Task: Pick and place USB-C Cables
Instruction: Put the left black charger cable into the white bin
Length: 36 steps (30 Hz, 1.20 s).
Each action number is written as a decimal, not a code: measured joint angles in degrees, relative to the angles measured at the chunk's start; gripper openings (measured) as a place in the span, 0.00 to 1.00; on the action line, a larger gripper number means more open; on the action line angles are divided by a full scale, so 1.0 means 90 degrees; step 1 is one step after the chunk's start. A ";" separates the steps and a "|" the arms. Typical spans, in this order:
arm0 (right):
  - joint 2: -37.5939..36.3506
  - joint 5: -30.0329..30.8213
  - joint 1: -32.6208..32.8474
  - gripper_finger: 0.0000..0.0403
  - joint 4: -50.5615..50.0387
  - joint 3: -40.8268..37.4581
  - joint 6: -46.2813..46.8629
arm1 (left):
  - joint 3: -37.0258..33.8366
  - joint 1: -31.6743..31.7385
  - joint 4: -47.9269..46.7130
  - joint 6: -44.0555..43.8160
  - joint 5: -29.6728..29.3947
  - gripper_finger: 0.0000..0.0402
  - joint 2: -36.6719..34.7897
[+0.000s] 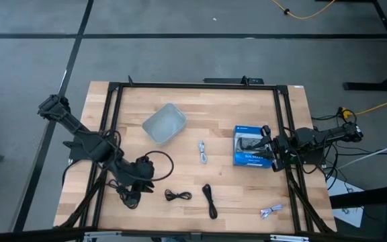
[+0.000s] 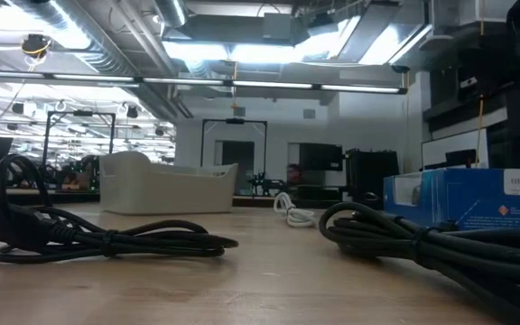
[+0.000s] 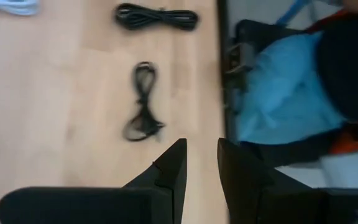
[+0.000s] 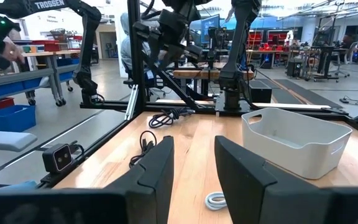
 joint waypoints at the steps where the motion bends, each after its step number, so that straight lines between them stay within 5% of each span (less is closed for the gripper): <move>1: -0.0001 0.0000 0.0000 0.30 -0.0002 0.0000 -0.0001 | 0.0000 -0.0052 -0.0155 0.0002 -0.0137 0.21 0.0042; 9: 0.0000 0.0000 0.0000 0.30 -0.0046 0.0000 -0.0001 | -0.0008 -0.0215 -0.1445 -0.0522 -0.0393 0.21 0.0393; 17: -0.0002 0.0000 0.0000 0.30 -0.0058 0.0000 -0.0001 | -0.0007 -0.0060 -0.1105 0.0334 -0.1523 0.21 0.1240; 25: 0.0000 0.0000 0.0000 0.30 -0.0056 0.0000 -0.0004 | -0.0007 0.0431 0.1389 0.0774 -0.1547 0.21 0.2398; 30: -0.0001 0.0000 0.0000 0.30 -0.0053 0.0000 -0.0004 | -0.0007 0.0726 0.3204 0.1196 -0.1581 0.21 0.2576; 36: 0.0000 0.0000 0.0000 0.30 -0.0053 0.0000 -0.0004 | -0.0007 0.0838 0.4093 0.1218 -0.1491 0.21 0.2579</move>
